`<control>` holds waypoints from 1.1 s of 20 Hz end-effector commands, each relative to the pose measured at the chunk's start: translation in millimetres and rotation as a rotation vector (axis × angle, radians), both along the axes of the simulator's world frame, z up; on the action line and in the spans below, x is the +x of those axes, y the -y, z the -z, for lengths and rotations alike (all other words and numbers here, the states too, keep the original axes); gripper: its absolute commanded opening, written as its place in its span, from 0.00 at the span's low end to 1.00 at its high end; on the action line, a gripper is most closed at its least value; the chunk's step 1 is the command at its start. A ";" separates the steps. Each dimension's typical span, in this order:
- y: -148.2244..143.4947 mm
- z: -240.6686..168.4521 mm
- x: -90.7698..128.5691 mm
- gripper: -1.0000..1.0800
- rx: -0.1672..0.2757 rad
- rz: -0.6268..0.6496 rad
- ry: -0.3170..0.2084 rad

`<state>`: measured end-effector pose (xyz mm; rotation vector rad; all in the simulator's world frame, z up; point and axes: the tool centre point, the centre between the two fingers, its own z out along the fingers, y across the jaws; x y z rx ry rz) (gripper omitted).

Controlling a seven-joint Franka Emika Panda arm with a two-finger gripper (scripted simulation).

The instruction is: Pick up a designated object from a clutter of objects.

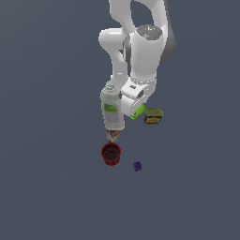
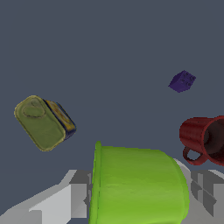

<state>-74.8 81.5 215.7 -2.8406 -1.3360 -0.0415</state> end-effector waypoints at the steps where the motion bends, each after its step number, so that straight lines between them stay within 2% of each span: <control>1: 14.8 -22.8 -0.5 0.00 0.001 0.000 -0.003; 12: 75.8 -112.2 2.0 0.00 -0.007 0.003 -0.016; 22: 104.4 -154.2 6.2 0.00 -0.012 0.004 -0.022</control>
